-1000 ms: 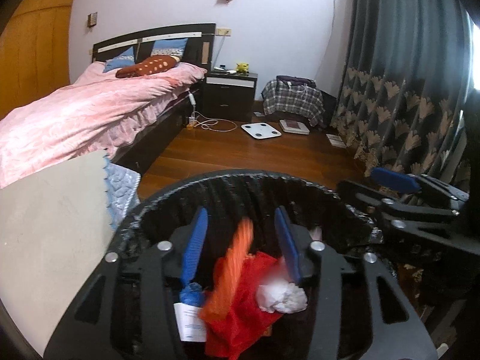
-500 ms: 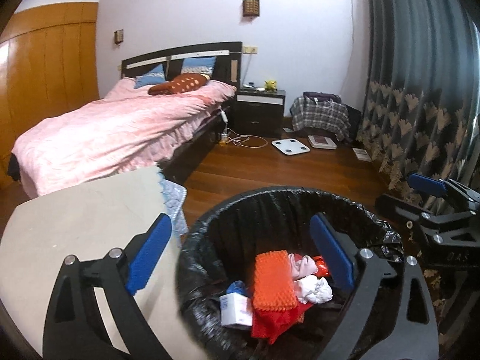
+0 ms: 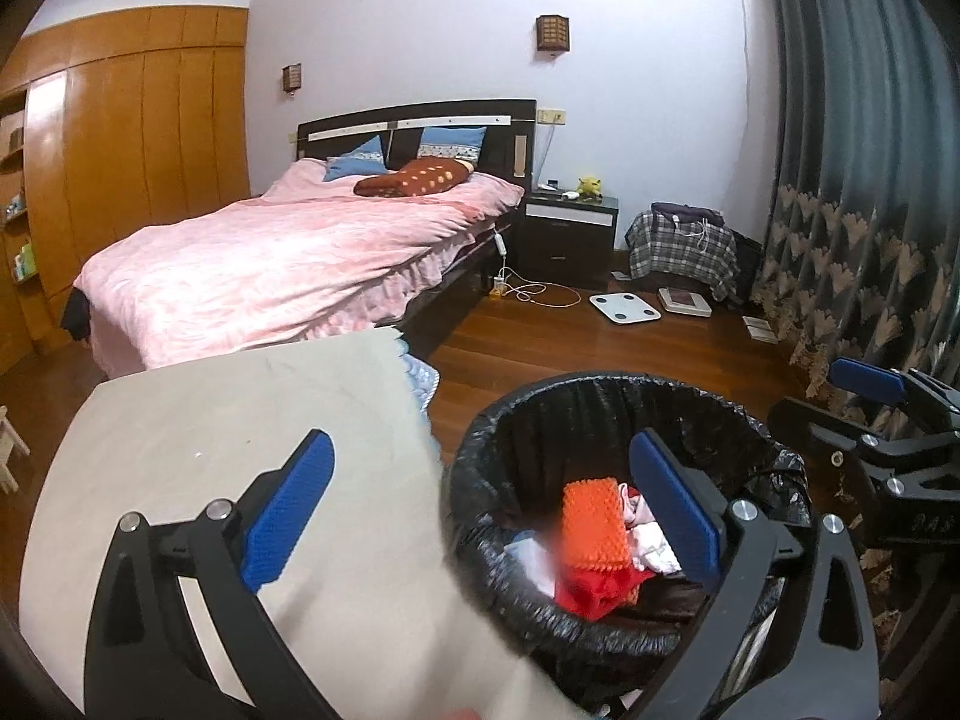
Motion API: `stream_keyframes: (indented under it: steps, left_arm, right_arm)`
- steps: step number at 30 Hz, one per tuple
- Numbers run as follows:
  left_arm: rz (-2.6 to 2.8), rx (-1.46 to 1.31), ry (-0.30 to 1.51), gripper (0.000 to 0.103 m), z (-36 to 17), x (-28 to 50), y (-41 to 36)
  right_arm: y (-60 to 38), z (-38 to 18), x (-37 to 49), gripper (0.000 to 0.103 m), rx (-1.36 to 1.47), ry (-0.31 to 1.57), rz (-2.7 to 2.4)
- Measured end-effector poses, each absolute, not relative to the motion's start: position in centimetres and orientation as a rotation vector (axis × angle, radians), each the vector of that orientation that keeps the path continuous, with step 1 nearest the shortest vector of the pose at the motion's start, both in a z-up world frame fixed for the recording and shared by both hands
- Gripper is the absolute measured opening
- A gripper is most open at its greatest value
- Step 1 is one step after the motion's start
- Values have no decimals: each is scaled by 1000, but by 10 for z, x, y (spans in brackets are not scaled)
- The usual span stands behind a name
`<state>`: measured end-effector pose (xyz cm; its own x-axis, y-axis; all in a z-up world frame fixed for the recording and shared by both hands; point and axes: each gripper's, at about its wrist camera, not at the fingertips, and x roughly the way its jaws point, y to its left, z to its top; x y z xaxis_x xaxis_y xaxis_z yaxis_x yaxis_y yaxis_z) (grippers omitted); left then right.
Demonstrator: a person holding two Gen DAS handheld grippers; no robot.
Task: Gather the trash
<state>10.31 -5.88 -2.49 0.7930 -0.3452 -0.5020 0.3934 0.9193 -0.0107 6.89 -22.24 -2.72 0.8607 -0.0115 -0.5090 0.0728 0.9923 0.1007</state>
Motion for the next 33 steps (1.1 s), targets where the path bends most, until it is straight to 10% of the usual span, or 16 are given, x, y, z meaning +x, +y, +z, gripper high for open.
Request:
stream_keyframes:
  steps: [33]
  left_arm:
    - [-332,82,482,96,-4,77,-20]
  right_arm:
    - [-193,-15,59,97,100,526,-2]
